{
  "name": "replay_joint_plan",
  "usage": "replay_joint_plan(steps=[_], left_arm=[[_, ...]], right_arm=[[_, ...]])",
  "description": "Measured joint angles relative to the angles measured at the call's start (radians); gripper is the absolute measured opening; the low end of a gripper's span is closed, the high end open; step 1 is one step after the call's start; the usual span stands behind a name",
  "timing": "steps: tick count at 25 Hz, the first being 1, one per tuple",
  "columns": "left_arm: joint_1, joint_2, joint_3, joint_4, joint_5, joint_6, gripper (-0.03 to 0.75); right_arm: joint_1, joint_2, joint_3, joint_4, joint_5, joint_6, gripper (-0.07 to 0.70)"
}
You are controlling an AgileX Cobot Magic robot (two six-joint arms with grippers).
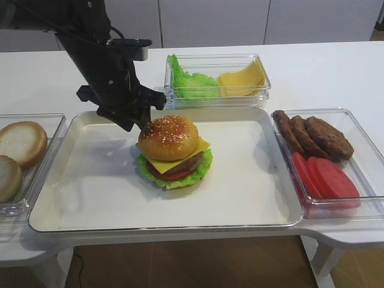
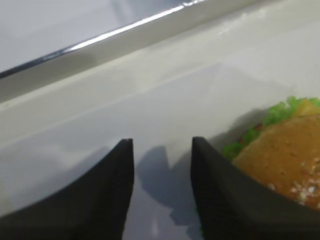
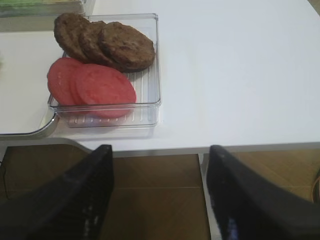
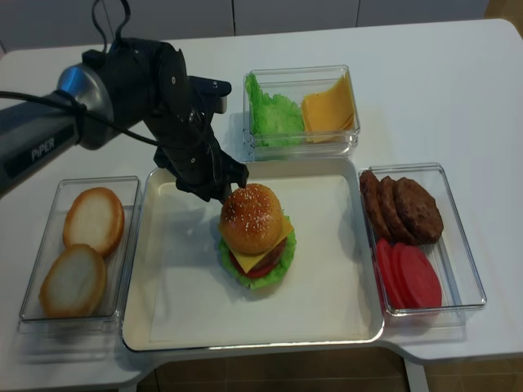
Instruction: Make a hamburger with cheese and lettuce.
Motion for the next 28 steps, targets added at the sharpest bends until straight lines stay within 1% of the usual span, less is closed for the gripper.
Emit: replay_joint_plan(steps=[4, 8, 12, 17, 21, 24, 28], left_arm=[[0.000, 0.000, -0.028, 0.000, 0.012, 0.002, 0.290], [0.005, -0.012, -0.056, 0.002, 0.014, 0.002, 0.290], [0.052, -0.045, -0.069, 0.002, 0.033, 0.002, 0.290], [0.166, -0.086, -0.070, 0.004, 0.132, 0.002, 0.290], [0.257, -0.147, -0.070, 0.007, 0.192, 0.002, 0.290], [0.312, -0.196, -0.070, 0.012, 0.237, 0.003, 0.290], [0.361, -0.260, -0.070, 0.043, 0.294, 0.004, 0.290]], right_arm=[[0.000, 0.000, 0.000, 0.000, 0.000, 0.000, 0.446], [0.000, 0.000, 0.000, 0.000, 0.000, 0.000, 0.449], [0.000, 0.000, 0.000, 0.000, 0.000, 0.000, 0.447], [0.000, 0.000, 0.000, 0.000, 0.000, 0.000, 0.447], [0.000, 0.000, 0.000, 0.000, 0.000, 0.000, 0.447], [0.000, 0.000, 0.000, 0.000, 0.000, 0.000, 0.447], [0.000, 0.000, 0.000, 0.000, 0.000, 0.000, 0.446]])
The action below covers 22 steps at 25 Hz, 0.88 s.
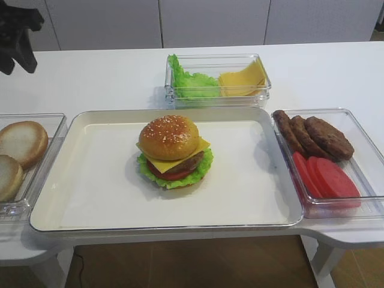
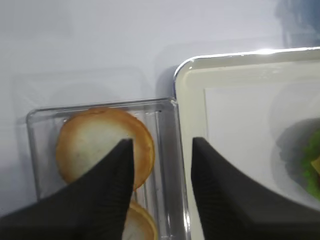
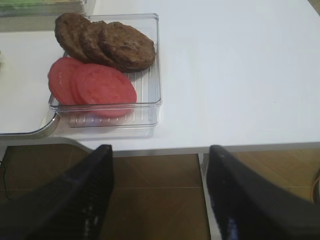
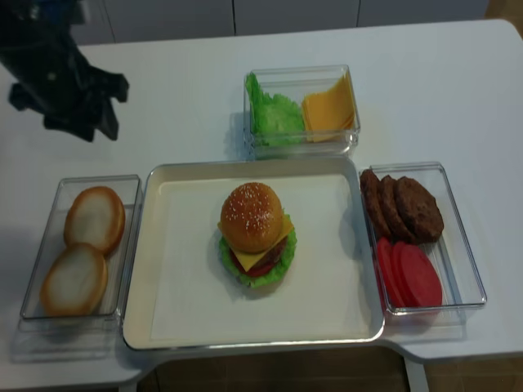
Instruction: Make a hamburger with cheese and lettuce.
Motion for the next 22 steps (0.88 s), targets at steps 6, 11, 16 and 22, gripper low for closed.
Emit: replay_joint_plan(steps=[6, 11, 16, 22], left_arm=[[0.017, -0.101, 0.000, 0.024, 0.020, 0.000, 0.290], [0.017, -0.193, 0.002, 0.071, 0.026, 0.000, 0.290], [0.017, -0.322, 0.080, 0.096, 0.028, 0.000, 0.290], [0.017, -0.547, 0.268, 0.103, 0.031, 0.000, 0.290]], right_arm=[[0.000, 0.000, 0.000, 0.000, 0.000, 0.000, 0.446], [0.000, 0.000, 0.000, 0.000, 0.000, 0.000, 0.447], [0.000, 0.000, 0.000, 0.000, 0.000, 0.000, 0.446], [0.000, 0.000, 0.000, 0.000, 0.000, 0.000, 0.446]])
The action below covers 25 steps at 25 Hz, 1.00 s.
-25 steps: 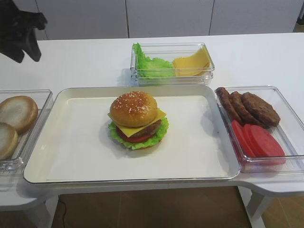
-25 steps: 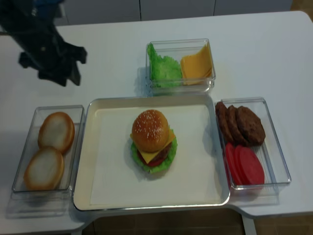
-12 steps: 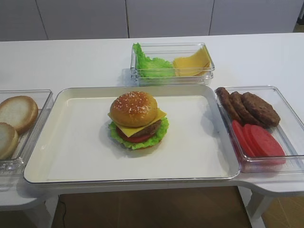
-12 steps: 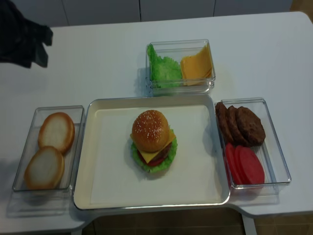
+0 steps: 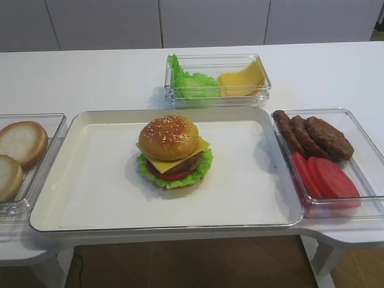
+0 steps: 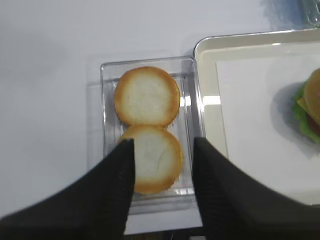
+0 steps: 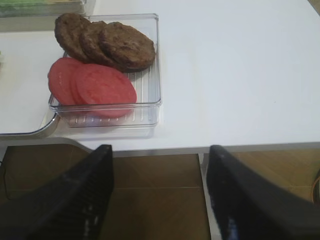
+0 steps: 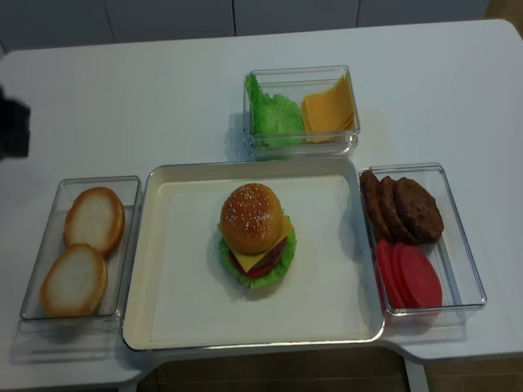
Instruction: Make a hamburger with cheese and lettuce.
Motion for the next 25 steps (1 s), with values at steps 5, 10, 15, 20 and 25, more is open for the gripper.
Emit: replay_joint_plan(steps=[5, 10, 15, 20, 25], left_arm=[[0.000, -0.228, 0.168, 0.000, 0.004, 0.000, 0.290], [0.000, -0.477, 0.321, 0.000, 0.009, -0.029, 0.290], [0.001, -0.688, 0.444, 0.000, 0.017, -0.047, 0.290], [0.001, -0.857, 0.552, 0.000, 0.022, -0.058, 0.314], [0.001, -0.982, 0.641, 0.000, 0.024, -0.072, 0.366]], right_arm=[[0.000, 0.000, 0.000, 0.000, 0.000, 0.000, 0.446], [0.000, 0.000, 0.000, 0.000, 0.000, 0.000, 0.447], [0.000, 0.000, 0.000, 0.000, 0.000, 0.000, 0.446], [0.000, 0.000, 0.000, 0.000, 0.000, 0.000, 0.446], [0.000, 0.000, 0.000, 0.000, 0.000, 0.000, 0.447]])
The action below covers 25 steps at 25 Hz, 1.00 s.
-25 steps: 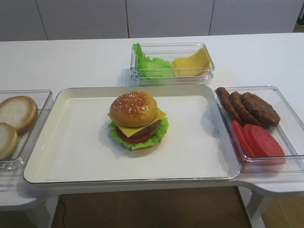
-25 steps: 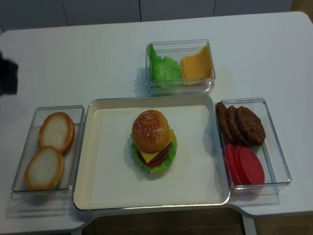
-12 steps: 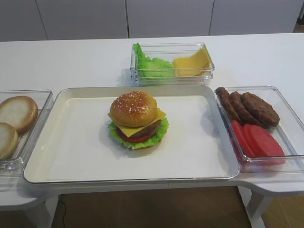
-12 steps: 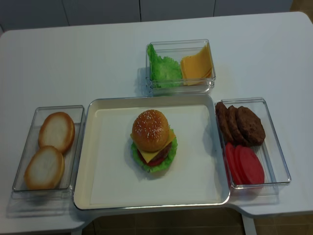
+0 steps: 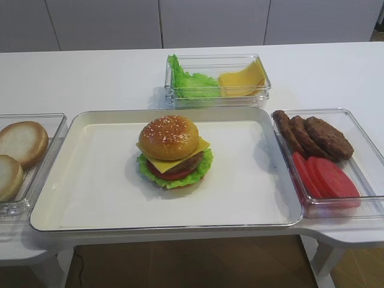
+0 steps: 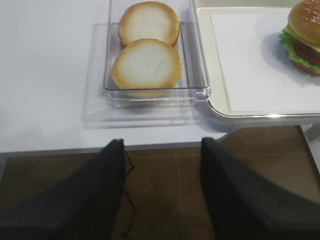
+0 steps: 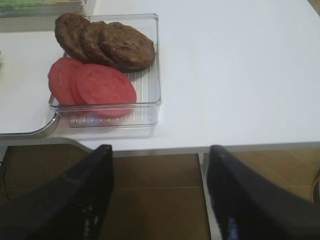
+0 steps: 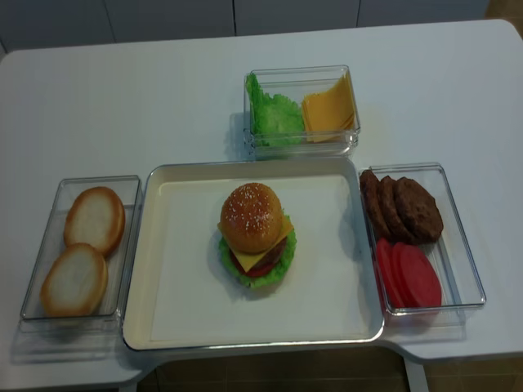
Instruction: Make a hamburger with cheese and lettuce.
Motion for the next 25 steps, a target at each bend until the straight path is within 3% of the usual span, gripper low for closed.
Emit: replay_joint_plan(steps=[10, 19, 25], left_arm=[[0.000, -0.110, 0.122, 0.000, 0.003, -0.002, 0.375], [0.000, -0.117, 0.128, 0.000, 0.003, 0.014, 0.375], [0.000, -0.117, 0.139, 0.000, -0.039, 0.017, 0.375]], right_arm=[[0.000, 0.000, 0.000, 0.000, 0.000, 0.000, 0.446], [0.000, 0.000, 0.000, 0.000, 0.000, 0.000, 0.446], [0.000, 0.000, 0.000, 0.000, 0.000, 0.000, 0.446]])
